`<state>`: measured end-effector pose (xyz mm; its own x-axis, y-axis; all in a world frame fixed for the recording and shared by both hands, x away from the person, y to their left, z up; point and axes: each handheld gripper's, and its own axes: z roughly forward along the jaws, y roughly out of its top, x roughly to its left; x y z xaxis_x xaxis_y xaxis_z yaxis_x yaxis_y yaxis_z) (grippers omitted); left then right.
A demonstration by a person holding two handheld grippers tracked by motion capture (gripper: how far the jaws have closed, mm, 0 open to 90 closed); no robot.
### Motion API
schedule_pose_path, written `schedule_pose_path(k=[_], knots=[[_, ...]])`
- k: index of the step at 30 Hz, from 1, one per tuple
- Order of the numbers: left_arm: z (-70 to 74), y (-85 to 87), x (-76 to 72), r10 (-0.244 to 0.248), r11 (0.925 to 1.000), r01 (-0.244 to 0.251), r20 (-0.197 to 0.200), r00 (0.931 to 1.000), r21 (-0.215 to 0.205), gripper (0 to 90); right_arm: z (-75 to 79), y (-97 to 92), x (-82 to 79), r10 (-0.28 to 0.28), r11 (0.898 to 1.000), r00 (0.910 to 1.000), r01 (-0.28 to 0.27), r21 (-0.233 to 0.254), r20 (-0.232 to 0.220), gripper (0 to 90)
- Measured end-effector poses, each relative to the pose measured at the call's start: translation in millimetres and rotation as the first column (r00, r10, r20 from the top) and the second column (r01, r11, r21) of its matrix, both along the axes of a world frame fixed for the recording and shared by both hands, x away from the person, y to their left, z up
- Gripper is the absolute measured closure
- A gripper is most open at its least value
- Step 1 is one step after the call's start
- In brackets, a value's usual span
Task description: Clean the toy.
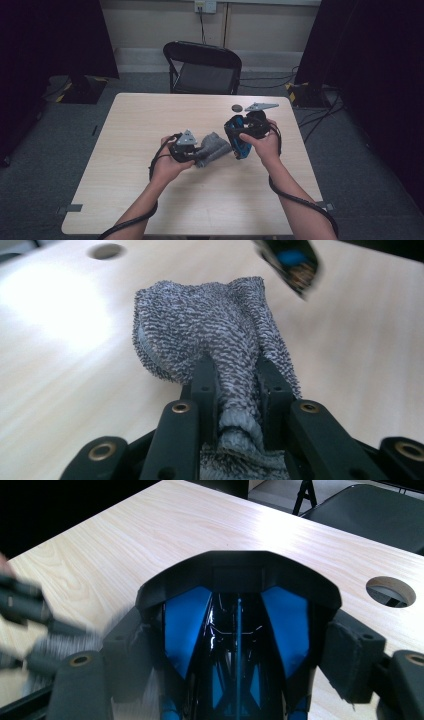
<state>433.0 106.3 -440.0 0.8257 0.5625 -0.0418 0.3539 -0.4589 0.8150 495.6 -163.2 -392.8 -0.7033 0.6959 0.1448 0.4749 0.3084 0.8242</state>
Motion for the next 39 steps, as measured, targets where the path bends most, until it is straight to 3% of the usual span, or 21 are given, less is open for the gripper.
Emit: schedule_pose_path(k=[2, 9, 13, 23, 29, 39], knots=[[7.8, 7.2, 6.2, 0.036, 0.9992, -0.036, 0.014, 0.9993, -0.019, 74.5, -0.4, 1.4, -1.4, 0.008, 1.000, 1.0000, -0.008, -0.003, 0.001, 25.3], [21.7, 14.4, 19.5, 0.087, 0.9959, -0.086, 0.036, 0.9956, -0.029, 74.5, -6.0, 2.6, -4.5, 0.020, 1.000, 0.9998, -0.020, 0.002, -0.010, 25.3], [28.8, 12.9, 23.9, 0.089, 0.9956, -0.088, 0.053, 0.9946, -0.031, 74.5, -10.7, 3.1, -6.4, 0.026, 1.000, 0.9995, -0.026, 0.000, -0.015, 25.3], [43.7, 4.2, 30.7, 0.115, 0.9903, -0.108, 0.081, 0.9901, -0.087, 74.5, -16.6, 5.7, -12.7, 0.046, 0.999, 0.9988, -0.047, -0.005, -0.018, 25.4], [49.3, -2.7, 31.6, 0.109, 0.9908, -0.101, 0.090, 0.9900, -0.090, 74.5, -20.8, 7.8, -14.7, 0.052, 0.999, 0.9984, -0.053, -0.009, -0.022, 25.3], [43.9, -11.8, 30.1, 0.076, 0.9943, -0.070, 0.078, 0.9940, -0.081, 74.5, -19.8, 11.2, -13.5, 0.051, 0.999, 0.9986, -0.051, -0.019, -0.018, 25.3]])
